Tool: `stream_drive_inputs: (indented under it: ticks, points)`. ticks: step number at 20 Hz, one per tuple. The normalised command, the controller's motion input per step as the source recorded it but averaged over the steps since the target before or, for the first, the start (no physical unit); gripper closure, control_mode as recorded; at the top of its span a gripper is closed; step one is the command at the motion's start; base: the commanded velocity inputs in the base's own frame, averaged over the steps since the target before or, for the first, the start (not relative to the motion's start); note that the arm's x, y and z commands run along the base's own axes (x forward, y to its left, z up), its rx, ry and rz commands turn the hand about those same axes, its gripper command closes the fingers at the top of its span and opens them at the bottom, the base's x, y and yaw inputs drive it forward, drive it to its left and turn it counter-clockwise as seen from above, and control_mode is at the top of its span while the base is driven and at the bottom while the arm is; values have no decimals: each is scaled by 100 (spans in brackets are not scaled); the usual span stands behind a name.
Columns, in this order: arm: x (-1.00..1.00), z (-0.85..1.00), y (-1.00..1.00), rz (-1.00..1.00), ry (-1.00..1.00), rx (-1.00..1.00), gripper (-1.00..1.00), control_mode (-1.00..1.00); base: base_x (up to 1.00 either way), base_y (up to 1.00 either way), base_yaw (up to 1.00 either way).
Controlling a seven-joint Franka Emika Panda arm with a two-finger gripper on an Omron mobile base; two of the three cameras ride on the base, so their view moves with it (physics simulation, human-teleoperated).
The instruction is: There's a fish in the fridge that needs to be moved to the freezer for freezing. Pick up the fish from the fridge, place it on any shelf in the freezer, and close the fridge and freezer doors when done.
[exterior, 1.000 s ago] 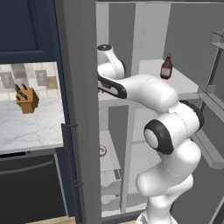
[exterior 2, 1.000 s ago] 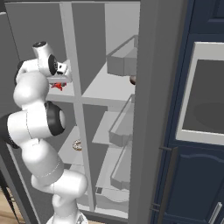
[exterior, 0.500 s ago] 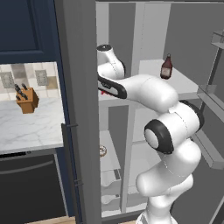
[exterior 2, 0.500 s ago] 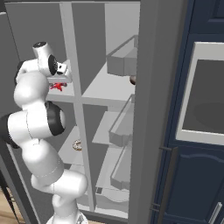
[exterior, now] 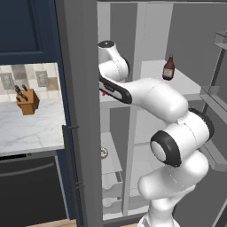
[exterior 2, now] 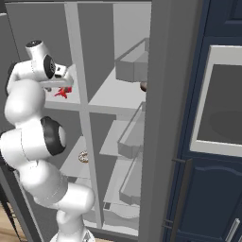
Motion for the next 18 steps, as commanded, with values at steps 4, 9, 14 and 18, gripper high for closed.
stream_drive_inputs:
  ticks: [4,9,14,18]
  points:
    - [-84,28,-7,-4,-7,12,-100,-100,0,0,0]
    - [-80,25,-30,-8,0,20,-100,-100,0,0,0]
    - [-98,39,-24,-5,0,16,-100,-100,0,0,0]
    - [-100,49,-40,-2,2,4,-100,-100,0,0,0]
